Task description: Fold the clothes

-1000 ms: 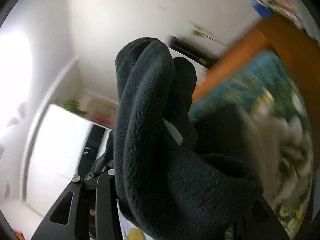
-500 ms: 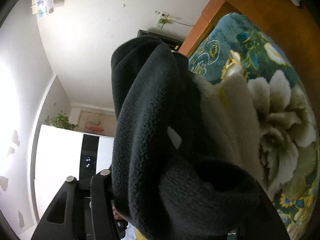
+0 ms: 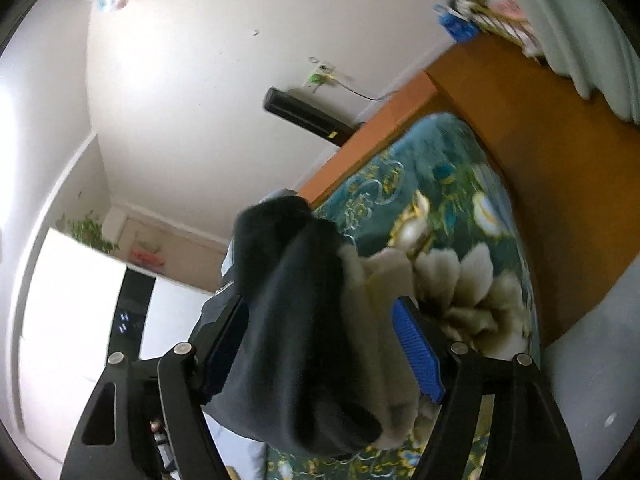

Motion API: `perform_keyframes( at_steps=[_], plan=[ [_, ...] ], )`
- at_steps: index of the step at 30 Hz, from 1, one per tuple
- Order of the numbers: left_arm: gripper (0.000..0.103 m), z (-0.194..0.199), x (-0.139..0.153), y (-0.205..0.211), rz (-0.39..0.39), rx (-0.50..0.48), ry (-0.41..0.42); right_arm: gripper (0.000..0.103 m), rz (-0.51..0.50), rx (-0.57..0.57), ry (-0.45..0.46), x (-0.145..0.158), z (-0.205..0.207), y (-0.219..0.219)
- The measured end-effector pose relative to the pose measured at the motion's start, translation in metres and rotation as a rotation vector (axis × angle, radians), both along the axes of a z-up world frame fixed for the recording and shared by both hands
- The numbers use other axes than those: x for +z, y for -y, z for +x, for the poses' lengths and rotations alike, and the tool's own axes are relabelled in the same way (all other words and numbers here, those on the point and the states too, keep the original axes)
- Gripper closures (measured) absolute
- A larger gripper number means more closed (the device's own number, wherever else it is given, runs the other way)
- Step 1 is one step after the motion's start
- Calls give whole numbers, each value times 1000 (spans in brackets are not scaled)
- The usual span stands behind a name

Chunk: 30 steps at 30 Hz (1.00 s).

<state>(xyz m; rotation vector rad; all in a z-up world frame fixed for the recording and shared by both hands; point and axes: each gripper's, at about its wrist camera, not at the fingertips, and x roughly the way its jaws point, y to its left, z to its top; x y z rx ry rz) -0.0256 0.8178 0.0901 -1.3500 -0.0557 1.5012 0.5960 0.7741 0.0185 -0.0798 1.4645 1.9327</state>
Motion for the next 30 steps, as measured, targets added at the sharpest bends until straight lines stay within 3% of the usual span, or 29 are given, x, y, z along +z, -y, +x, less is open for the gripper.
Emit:
perform_keyframes(
  at_steps=[2, 7, 13, 15, 16, 17, 18, 20, 26, 28, 30],
  plan=[
    [22, 1, 14, 2, 10, 30, -114, 27, 23, 35, 51, 13, -13, -6],
    [21, 12, 35, -17, 44, -30, -199, 28, 67, 113, 141, 29, -53, -31],
    [21, 44, 20, -64, -72, -168, -298, 31, 96, 178, 273, 46, -96, -44],
    [29, 53, 13, -73, -109, -186, -338, 49, 86, 190, 343, 43, -105, -48],
    [49, 57, 10, -77, -123, -196, -364, 66, 79, 193, 383, 41, -109, -50],
    [61, 60, 8, -80, -137, -201, -386, 83, 71, 197, 423, 38, -113, -52],
    [80, 63, 8, -82, -151, -200, -419, 87, 69, 202, 424, 33, -114, -55],
    [93, 66, 13, -82, -135, -200, -459, 95, 79, 202, 414, 34, -114, -59],
    [97, 62, 62, -81, 44, -144, -542, 97, 205, 157, 342, 74, -108, -72],
    [97, 62, 70, -89, 70, -120, -590, 97, 204, 131, 345, 74, -108, -82],
    [96, 59, 61, -103, 29, -113, -602, 97, 173, 104, 363, 64, -109, -96]
  ],
)
